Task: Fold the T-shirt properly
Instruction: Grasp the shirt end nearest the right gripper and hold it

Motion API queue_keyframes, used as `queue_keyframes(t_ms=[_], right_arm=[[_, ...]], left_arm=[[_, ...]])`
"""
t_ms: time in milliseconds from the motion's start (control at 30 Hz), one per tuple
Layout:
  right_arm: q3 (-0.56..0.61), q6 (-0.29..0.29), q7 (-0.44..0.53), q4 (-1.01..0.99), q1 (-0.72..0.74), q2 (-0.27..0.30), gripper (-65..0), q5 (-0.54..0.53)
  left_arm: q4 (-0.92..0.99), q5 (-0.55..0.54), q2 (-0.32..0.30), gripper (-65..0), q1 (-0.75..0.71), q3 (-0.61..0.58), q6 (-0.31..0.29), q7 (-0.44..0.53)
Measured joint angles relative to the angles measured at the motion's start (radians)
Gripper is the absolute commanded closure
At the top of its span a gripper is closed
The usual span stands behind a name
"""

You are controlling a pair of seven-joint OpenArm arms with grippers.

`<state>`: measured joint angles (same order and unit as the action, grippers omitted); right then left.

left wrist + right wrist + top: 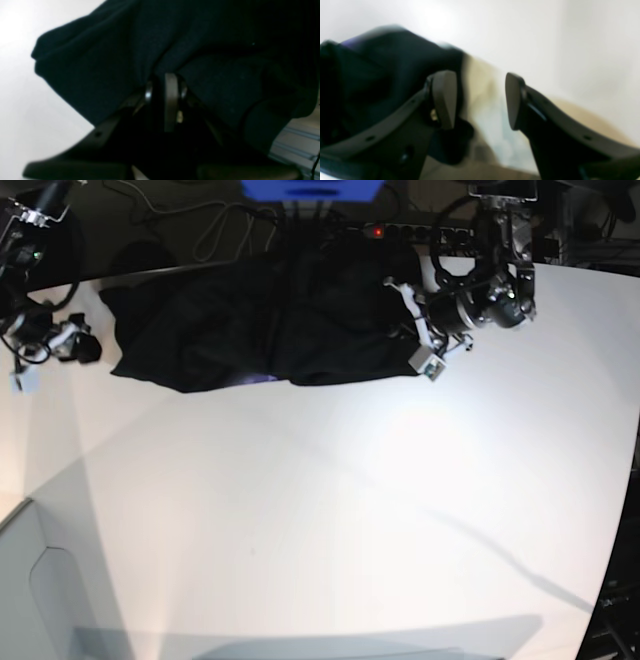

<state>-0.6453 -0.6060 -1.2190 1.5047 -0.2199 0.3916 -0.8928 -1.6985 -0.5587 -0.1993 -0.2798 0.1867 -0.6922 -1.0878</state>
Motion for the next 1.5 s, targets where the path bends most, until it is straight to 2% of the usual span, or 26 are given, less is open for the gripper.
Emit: queue_keyframes(t_ms=[67,100,133,300,467,567,633,1067,1367,1500], right_arm=[[0.0,-0.009,-0.004,-0.069,-0.005,0.006,-32.2,0.0],[0.0,-0.05,-0.003,-0.093,-0.005,0.006,-32.1,-0.001],[0.0,-0.06,-0.003,-0.109,-0.002,0.005,-32.1,-0.005],[-0.002,-0.063,0.011,-0.143,0.0,0.007,-32.6,-0.027],[-0.025,-0.064,-0.042,-0.144,0.009,-0.008,-33.1,-0.032],[-0.041,-0.067,-0.074,-0.146,0.019,-0.024,-36.9,-0.051],[-0.043,-0.071,-0.13,-0.15,0.042,-0.023,-38.7,-0.051],[-0.05,-0.079,-0.105,-0.288,0.089,-0.025,-39.5,-0.137],[-0.05,-0.08,-0.106,-0.287,0.076,-0.024,-55.1,-0.177],[-0.049,-0.094,-0.089,-0.287,0.061,-0.024,-57.9,-0.191]], left_arm=[[0.0,0.001,0.0,-6.3,0.0,0.0,0.0,0.0],[0.0,0.001,0.0,-6.3,0.0,0.0,0.0,0.0],[0.0,0.0,0.0,-6.3,0.0,0.0,0.0,0.0],[0.0,0.0,0.0,-6.3,-0.002,0.0,0.0,0.0],[0.0,0.0,0.0,-6.3,-0.002,0.0,0.0,0.0],[0.0,0.0,0.001,-6.3,-0.002,0.0,0.0,0.0],[0.0,0.0,0.002,-6.3,-0.002,0.0,0.0,0.0],[0.001,-0.003,0.007,-6.3,-0.011,0.001,0.0,0.005],[0.001,-0.003,0.008,-6.3,-0.011,0.001,0.0,0.004],[0.001,-0.003,0.008,-6.3,-0.011,0.001,0.0,0.005]])
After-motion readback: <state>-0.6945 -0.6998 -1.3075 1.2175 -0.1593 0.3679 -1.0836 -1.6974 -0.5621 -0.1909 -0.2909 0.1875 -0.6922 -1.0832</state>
